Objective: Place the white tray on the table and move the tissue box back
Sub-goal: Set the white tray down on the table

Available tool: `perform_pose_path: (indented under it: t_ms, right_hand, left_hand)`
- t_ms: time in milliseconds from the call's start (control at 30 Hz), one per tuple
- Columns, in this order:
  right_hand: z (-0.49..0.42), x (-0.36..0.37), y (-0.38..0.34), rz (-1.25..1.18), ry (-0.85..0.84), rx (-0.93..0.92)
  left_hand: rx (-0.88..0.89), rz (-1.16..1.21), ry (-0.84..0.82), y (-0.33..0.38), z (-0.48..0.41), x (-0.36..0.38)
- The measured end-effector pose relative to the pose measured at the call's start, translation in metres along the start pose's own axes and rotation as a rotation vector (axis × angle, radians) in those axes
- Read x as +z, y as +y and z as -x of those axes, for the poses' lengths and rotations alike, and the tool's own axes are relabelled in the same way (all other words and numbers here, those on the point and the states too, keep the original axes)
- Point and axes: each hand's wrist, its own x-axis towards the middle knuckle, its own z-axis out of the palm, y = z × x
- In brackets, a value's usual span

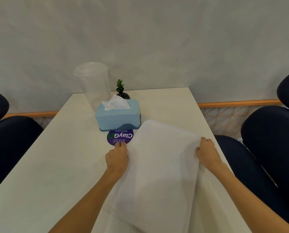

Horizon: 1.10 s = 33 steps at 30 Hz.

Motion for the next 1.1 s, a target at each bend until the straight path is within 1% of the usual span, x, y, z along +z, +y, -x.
perform_pose_path:
  t_ms: [233, 433, 533, 667, 867, 1100]
  right_hand:
    - [0.018, 0.006, 0.012, -0.046, -0.049, 0.071]
    - [0.003, -0.008, 0.024, -0.075, -0.023, 0.076]
    - [-0.010, -0.011, 0.026, -0.031, -0.029, 0.106]
    - [-0.019, -0.015, 0.027, -0.010, -0.023, 0.097]
    - [-0.028, -0.019, 0.025, 0.028, -0.010, 0.096]
    - [-0.030, -0.019, 0.025, 0.045, 0.008, 0.070]
  left_hand:
    - [-0.050, 0.131, -0.018, 0.020, 0.019, -0.003]
    - [-0.068, 0.325, -0.042, 0.030, 0.030, -0.003]
    - [-0.068, 0.395, -0.052, 0.036, 0.032, -0.004]
    - [-0.060, 0.480, -0.068, 0.044, 0.033, -0.003]
    - [-0.052, 0.538, -0.084, 0.054, 0.027, -0.004]
    - [-0.047, 0.543, -0.099, 0.055, 0.020, -0.002]
